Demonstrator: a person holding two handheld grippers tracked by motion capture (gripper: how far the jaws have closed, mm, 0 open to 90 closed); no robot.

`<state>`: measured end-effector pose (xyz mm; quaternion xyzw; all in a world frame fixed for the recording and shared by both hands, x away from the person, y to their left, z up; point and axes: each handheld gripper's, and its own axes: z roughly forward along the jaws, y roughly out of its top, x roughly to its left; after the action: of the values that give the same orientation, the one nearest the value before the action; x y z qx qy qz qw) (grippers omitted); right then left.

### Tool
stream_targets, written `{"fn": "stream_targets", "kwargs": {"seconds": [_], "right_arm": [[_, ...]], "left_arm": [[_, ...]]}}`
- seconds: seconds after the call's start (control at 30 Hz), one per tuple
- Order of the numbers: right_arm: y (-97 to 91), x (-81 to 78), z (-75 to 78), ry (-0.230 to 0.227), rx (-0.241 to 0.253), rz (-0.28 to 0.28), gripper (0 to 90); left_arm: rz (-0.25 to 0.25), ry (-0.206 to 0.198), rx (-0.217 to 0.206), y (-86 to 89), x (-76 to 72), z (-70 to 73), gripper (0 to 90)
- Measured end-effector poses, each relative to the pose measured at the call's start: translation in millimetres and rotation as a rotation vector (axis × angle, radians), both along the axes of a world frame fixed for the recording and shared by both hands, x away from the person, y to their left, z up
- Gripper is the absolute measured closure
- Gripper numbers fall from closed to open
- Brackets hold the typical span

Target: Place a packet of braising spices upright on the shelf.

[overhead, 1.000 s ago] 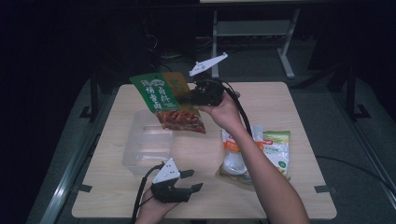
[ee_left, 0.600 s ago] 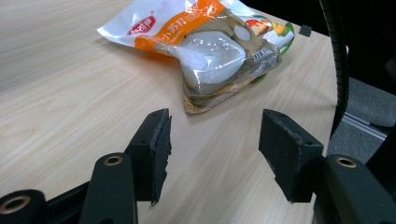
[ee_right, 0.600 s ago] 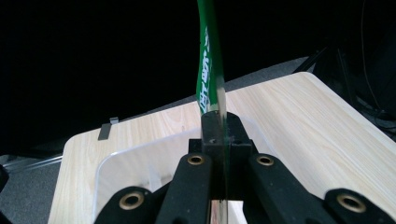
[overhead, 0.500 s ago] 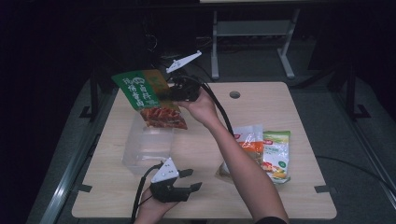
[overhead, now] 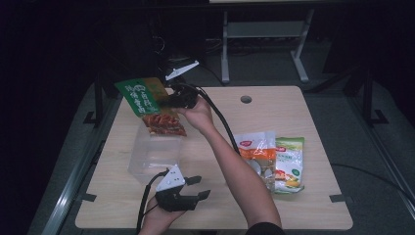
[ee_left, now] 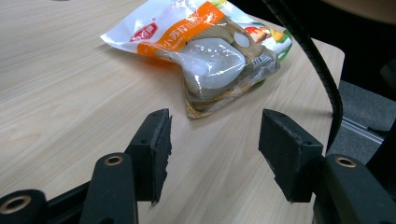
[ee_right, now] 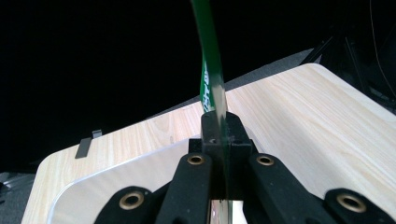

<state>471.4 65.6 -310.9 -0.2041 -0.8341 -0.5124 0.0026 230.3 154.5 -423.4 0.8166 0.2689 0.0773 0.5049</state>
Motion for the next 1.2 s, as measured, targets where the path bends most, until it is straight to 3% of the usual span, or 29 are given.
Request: {"fn": "stream_targets", "kwargs": {"seconds": [0.33, 0.5, 0.67, 0.77, 1.2], "right_arm": [[5.6, 6.9, -27.8, 0.045, 0.004, -0.026, 89.7], [1.8, 9.8, -35.5, 0.066, 0.036, -0.049, 89.7], [1.9, 11.6, -46.4, 0.063, 0.015, -0.060, 89.6], [-1.2, 13.8, -50.2, 0.072, 0.027, -0.062, 89.4], [-15.7, 14.8, -59.7, 0.065, 0.001, -0.078, 88.7]], "left_arm": [[-0.014, -0.007, 0.021, -1.8, 0.1, -1.0, 43.8], [-0.019, -0.012, 0.025, -3.3, 0.7, -1.6, 43.9], [-0.018, -0.012, 0.021, -3.6, 0.5, -1.3, 43.9], [-0.019, -0.012, 0.021, -3.2, 0.7, -1.1, 44.0], [-0.016, -0.011, 0.025, -3.1, 2.7, -0.9, 43.5]]}}
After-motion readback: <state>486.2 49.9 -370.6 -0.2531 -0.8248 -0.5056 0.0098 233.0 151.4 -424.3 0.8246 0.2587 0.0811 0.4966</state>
